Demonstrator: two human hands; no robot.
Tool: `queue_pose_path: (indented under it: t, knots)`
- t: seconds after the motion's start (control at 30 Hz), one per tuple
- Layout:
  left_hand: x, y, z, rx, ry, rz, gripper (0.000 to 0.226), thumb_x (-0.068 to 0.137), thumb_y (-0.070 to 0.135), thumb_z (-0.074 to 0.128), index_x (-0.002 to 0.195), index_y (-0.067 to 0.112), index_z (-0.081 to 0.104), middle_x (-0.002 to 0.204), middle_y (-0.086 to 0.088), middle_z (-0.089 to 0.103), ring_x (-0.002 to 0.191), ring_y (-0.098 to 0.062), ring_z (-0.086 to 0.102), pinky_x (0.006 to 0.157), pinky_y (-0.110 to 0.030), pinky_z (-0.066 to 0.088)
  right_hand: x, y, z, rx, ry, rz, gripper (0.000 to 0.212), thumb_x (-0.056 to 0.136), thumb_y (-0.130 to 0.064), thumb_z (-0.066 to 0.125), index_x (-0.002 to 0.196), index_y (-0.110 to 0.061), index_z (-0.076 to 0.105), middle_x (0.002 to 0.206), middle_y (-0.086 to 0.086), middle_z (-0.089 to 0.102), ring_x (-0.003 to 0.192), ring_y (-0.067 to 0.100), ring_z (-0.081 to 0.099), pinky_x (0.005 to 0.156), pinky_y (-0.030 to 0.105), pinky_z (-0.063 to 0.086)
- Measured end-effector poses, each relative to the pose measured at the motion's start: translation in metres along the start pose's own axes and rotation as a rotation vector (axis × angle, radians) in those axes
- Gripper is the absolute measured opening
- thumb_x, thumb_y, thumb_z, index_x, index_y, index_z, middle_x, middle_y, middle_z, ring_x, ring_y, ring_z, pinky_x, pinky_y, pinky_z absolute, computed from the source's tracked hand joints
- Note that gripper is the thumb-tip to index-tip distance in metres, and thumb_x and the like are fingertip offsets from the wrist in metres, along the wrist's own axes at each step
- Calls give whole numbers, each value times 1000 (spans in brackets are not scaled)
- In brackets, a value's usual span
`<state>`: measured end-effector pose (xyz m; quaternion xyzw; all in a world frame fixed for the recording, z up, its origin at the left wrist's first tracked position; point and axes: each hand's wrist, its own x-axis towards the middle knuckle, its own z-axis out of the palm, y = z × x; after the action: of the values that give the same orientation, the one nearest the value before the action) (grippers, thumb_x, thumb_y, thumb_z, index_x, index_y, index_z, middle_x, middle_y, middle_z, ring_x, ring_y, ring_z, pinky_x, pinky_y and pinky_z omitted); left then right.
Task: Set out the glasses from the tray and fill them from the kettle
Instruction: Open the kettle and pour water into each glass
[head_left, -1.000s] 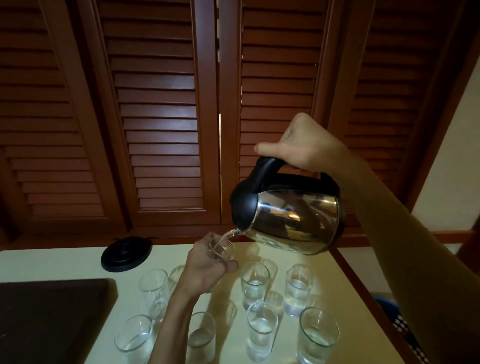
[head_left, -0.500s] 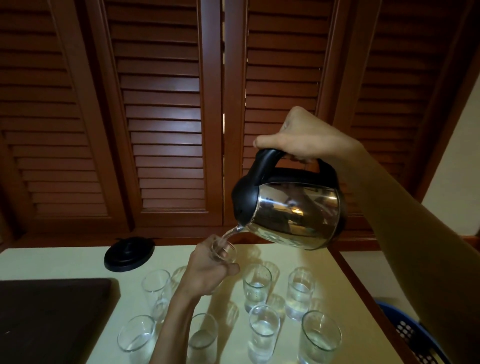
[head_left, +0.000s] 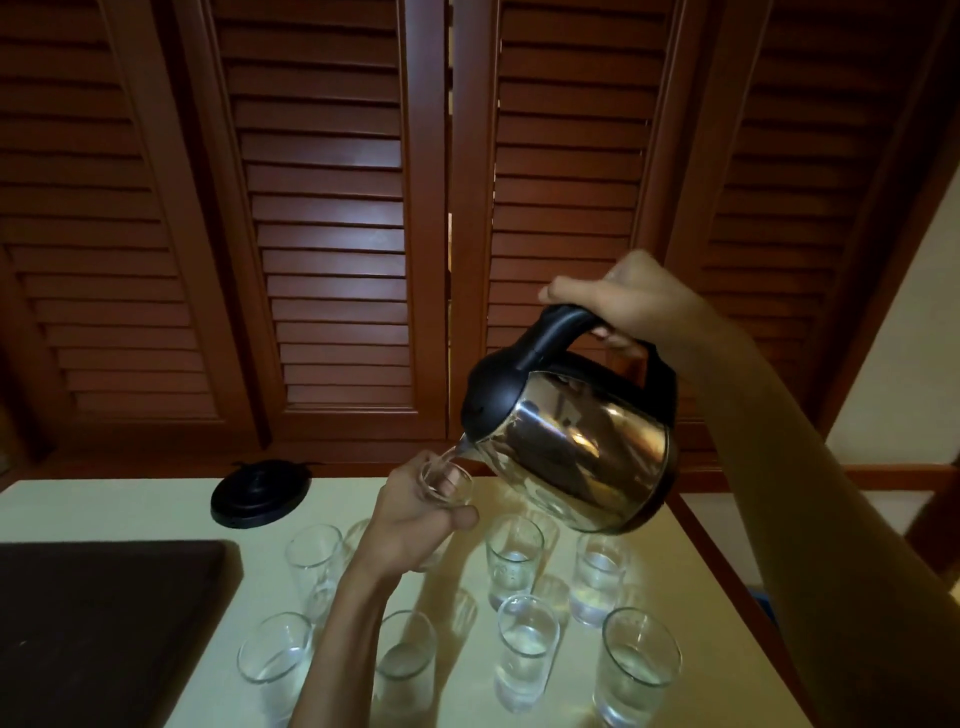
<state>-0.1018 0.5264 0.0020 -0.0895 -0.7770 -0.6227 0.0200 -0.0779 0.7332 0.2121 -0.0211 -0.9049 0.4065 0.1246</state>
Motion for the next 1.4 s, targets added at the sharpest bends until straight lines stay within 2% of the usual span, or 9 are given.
queue_pose_path:
  t: [0.23, 0.4, 0.53, 0.63, 0.73, 0.83, 1.13, 1.27, 1.4]
  knots:
    - [-6, 6, 1, -86, 11, 16, 33, 50, -2, 72, 78, 8, 58, 71, 1, 58, 60, -4, 56, 60, -14, 45, -17, 46, 5, 285, -7, 44, 48, 83, -48, 77, 57, -12, 59, 42, -2, 48, 33, 12, 37, 36, 22, 29]
    - [-2, 3, -7, -40, -19, 10, 34, 49, -1, 74, 80, 9, 64, 74, 0, 62, 67, -9, 60, 69, -25, 48, -31, 69, 3, 404, -3, 53, 58, 66, -67, 77, 57, -13, 60, 48, 2, 49, 38, 14, 40, 39, 21, 36]
    - [6, -6, -18, 85, -26, -39, 36, 58, -8, 88, 89, 2, 73, 79, -6, 73, 75, -14, 69, 74, -29, 55, -44, 86, 0, 508, 42, 66, 75, 57, -69, 78, 79, 2, 67, 51, 3, 48, 38, 13, 40, 38, 20, 37]
    - [6, -7, -22, 174, -27, -83, 36, 56, 0, 94, 85, 0, 72, 87, -19, 75, 84, -24, 72, 84, -44, 59, -55, 94, 2, 586, 73, 118, 58, 59, -63, 77, 60, -8, 60, 44, -2, 47, 35, 11, 39, 37, 19, 36]
    - [12, -16, -23, 214, -58, -181, 60, 35, 12, 96, 85, 1, 66, 85, -13, 71, 81, -28, 68, 88, -54, 59, -64, 103, 8, 670, 107, 134, 49, 68, -57, 76, 50, -17, 55, 42, -3, 46, 34, 11, 39, 38, 21, 35]
    - [18, -29, -21, 429, -119, -203, 57, 34, 26, 95, 81, 9, 67, 80, -5, 75, 83, -23, 72, 84, -42, 59, -69, 111, 12, 745, 106, 159, 46, 71, -54, 77, 46, -19, 60, 44, -2, 47, 37, 12, 38, 43, 25, 33]
    - [14, -31, -8, 638, -189, -289, 43, 66, 18, 91, 96, 14, 61, 93, -3, 66, 84, -20, 63, 81, -32, 55, -72, 127, 15, 805, 79, 155, 49, 69, -57, 77, 47, -19, 57, 45, 1, 43, 36, 14, 36, 45, 26, 31]
    - [13, -34, -10, 627, -204, -329, 55, 59, 22, 94, 99, 13, 57, 95, -5, 65, 85, -21, 63, 79, -31, 55, -72, 130, 15, 848, 67, 167, 49, 68, -57, 77, 49, -17, 54, 43, -1, 43, 35, 15, 35, 43, 25, 31]
    - [18, -42, -13, 705, -248, -285, 80, 39, 52, 89, 102, 13, 58, 113, -7, 69, 103, -22, 65, 90, -37, 56, -72, 132, 15, 894, 66, 159, 50, 61, -57, 81, 49, -16, 54, 42, -1, 42, 33, 14, 35, 37, 23, 30]
